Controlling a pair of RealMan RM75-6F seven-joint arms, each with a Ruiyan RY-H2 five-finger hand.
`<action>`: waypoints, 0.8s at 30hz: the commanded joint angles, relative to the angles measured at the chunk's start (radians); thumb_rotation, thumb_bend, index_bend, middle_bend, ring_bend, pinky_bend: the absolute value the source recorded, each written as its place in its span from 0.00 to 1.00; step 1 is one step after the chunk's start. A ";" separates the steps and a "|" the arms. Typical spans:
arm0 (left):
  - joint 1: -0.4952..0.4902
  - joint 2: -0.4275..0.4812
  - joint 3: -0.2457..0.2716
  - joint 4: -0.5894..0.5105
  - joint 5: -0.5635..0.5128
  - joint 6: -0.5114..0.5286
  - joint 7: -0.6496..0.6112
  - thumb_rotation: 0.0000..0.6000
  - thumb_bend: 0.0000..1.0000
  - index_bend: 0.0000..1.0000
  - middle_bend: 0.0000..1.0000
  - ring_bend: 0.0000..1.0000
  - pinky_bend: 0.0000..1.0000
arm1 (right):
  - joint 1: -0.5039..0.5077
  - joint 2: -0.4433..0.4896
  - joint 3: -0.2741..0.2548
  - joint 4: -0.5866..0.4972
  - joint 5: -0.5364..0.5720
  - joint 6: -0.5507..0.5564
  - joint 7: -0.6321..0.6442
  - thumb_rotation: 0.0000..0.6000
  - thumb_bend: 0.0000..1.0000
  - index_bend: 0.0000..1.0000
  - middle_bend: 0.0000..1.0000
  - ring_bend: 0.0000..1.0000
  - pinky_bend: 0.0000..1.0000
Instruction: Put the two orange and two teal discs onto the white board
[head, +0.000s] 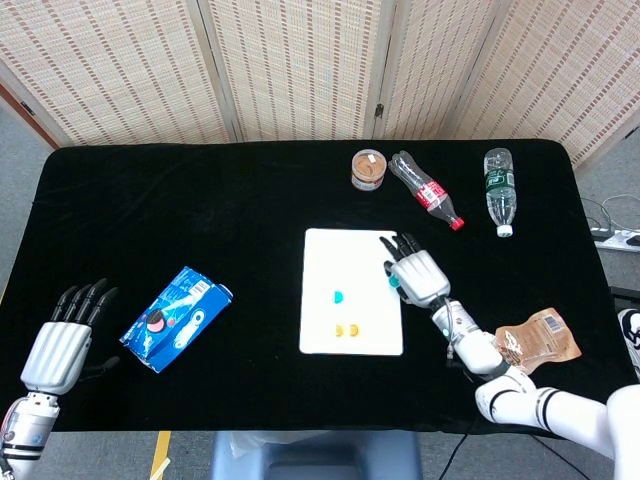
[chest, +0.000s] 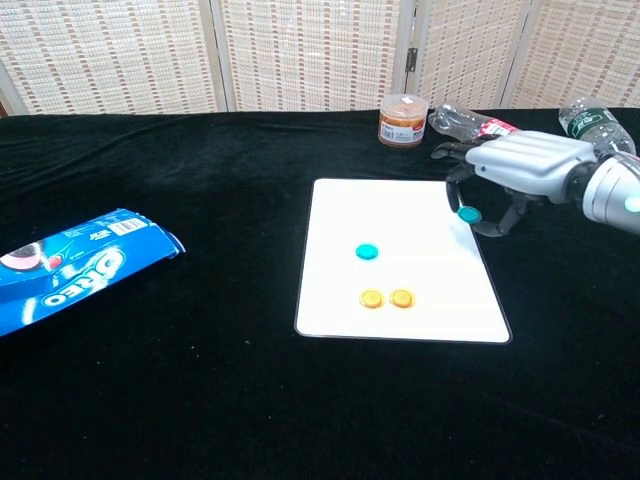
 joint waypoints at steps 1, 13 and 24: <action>0.002 0.001 0.000 0.001 -0.001 0.002 -0.002 1.00 0.16 0.00 0.00 0.01 0.00 | 0.021 -0.002 -0.010 -0.045 -0.021 0.001 -0.045 1.00 0.43 0.52 0.06 0.00 0.00; 0.011 -0.001 0.007 0.016 0.000 0.009 -0.024 1.00 0.16 0.00 0.00 0.01 0.00 | 0.083 -0.089 0.000 -0.023 0.035 -0.053 -0.143 1.00 0.43 0.52 0.06 0.00 0.00; 0.012 -0.005 0.008 0.031 -0.005 0.004 -0.037 1.00 0.16 0.00 0.00 0.01 0.00 | 0.105 -0.122 0.002 0.019 0.070 -0.064 -0.173 1.00 0.43 0.51 0.05 0.00 0.00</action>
